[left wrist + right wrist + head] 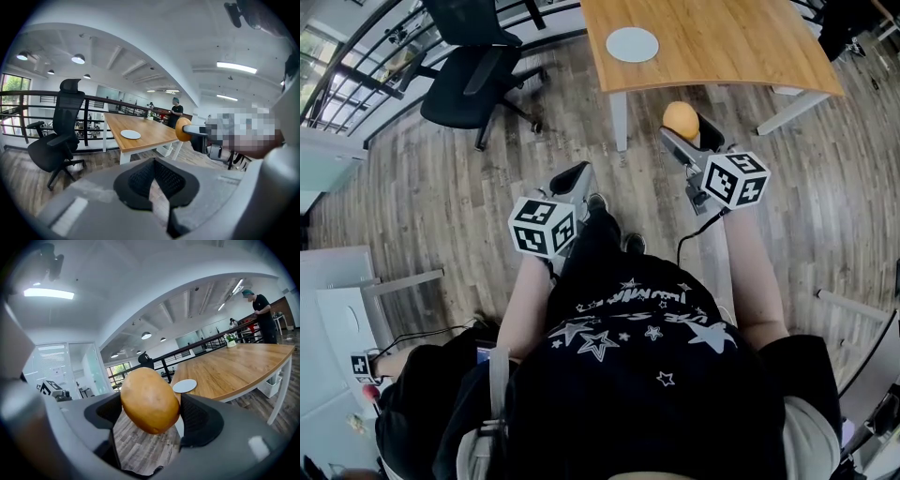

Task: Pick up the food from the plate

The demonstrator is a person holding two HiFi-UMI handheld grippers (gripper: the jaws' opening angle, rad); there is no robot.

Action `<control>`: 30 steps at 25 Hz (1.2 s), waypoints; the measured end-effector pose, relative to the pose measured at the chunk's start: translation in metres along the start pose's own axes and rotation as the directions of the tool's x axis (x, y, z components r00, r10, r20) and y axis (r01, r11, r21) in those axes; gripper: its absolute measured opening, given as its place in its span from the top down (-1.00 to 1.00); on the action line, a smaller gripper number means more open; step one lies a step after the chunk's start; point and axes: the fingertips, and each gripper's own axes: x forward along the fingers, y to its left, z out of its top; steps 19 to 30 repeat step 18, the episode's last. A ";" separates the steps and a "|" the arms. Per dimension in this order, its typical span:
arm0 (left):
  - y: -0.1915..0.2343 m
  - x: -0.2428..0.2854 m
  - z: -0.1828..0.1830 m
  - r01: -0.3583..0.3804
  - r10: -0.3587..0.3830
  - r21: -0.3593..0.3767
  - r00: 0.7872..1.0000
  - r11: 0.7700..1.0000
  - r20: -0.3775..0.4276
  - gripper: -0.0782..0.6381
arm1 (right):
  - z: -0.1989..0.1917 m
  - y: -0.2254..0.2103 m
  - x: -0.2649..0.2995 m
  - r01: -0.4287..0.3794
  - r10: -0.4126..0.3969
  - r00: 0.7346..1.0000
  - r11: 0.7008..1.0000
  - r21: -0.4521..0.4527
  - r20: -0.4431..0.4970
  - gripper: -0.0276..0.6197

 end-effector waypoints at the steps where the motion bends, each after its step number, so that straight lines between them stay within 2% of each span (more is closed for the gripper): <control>1: -0.001 0.000 0.000 0.000 0.000 0.000 1.000 1.000 0.001 0.78 | 0.001 0.000 0.000 0.002 -0.002 1.000 1.000 0.002 0.005 -0.29; 13: 0.002 -0.001 0.005 0.011 -0.011 -0.002 1.000 1.000 0.017 0.78 | -0.002 -0.005 -0.001 0.056 -0.056 0.998 0.998 0.014 0.004 -0.29; 30: 0.004 -0.002 0.007 0.017 -0.016 -0.014 1.000 1.000 0.022 0.78 | -0.003 -0.002 -0.003 0.062 -0.062 0.998 0.998 0.017 -0.001 -0.29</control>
